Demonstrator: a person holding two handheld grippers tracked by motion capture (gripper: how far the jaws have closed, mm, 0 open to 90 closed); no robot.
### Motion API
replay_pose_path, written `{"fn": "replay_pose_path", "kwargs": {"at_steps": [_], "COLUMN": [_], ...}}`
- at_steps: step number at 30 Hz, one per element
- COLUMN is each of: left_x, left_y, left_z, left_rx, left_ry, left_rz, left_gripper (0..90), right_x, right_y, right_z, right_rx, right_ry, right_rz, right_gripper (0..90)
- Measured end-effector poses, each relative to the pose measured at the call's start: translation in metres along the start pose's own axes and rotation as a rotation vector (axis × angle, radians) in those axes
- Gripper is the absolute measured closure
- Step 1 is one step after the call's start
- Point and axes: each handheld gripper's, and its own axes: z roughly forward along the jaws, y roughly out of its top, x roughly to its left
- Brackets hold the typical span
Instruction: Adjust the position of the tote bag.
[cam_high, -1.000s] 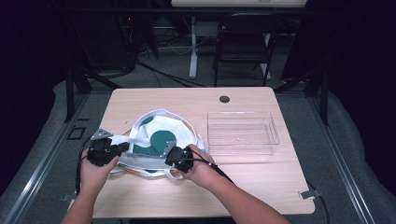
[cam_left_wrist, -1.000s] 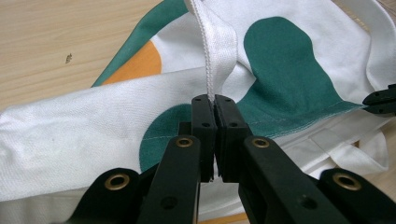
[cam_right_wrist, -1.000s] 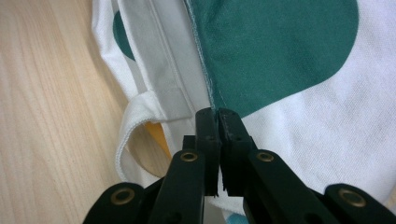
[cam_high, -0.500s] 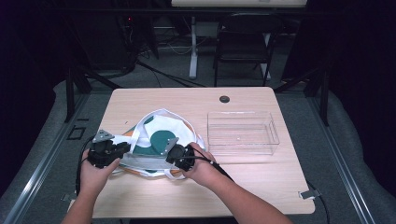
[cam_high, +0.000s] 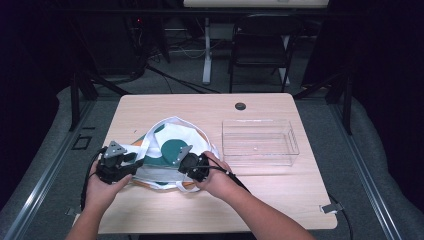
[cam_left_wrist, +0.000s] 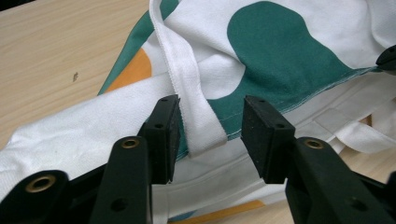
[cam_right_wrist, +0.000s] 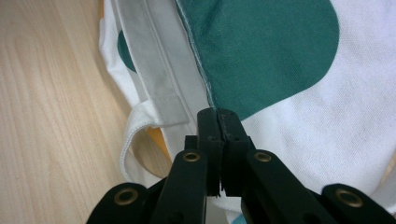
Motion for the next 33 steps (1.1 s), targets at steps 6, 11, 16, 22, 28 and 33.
{"fn": "replay_pose_path", "kwargs": {"at_steps": [6, 11, 16, 22, 28, 33], "left_x": [-0.007, -0.016, -0.022, -0.029, -0.033, -0.034], "left_y": [0.001, 0.002, 0.003, 0.003, 0.004, 0.004], "left_z": [0.002, 0.006, 0.009, 0.016, 0.023, 0.028], "left_rx": [0.002, 0.024, 0.031, 0.041, 0.057, 0.078], "left_ry": [0.007, -0.001, -0.010, -0.025, -0.025, -0.031], "left_rz": [0.077, 0.137, 0.187, 0.224, 0.247, 0.259], "left_gripper": [51.4, 50.0, 48.6, 48.3, 48.0, 48.1], "right_x": [-0.001, -0.002, -0.002, -0.002, -0.002, -0.003], "right_y": [0.000, 0.000, 0.000, 0.000, 0.000, 0.000], "right_z": [-0.001, -0.002, -0.003, -0.005, -0.006, -0.007], "right_rx": [-0.005, -0.010, -0.013, -0.020, -0.021, -0.035], "right_ry": [0.001, 0.004, 0.003, 0.001, -0.002, -0.005], "right_rz": [0.003, 0.012, 0.012, 0.014, 0.011, 0.012], "right_gripper": [89.2, 89.3, 89.3, 89.3, 89.3, 89.4]}}
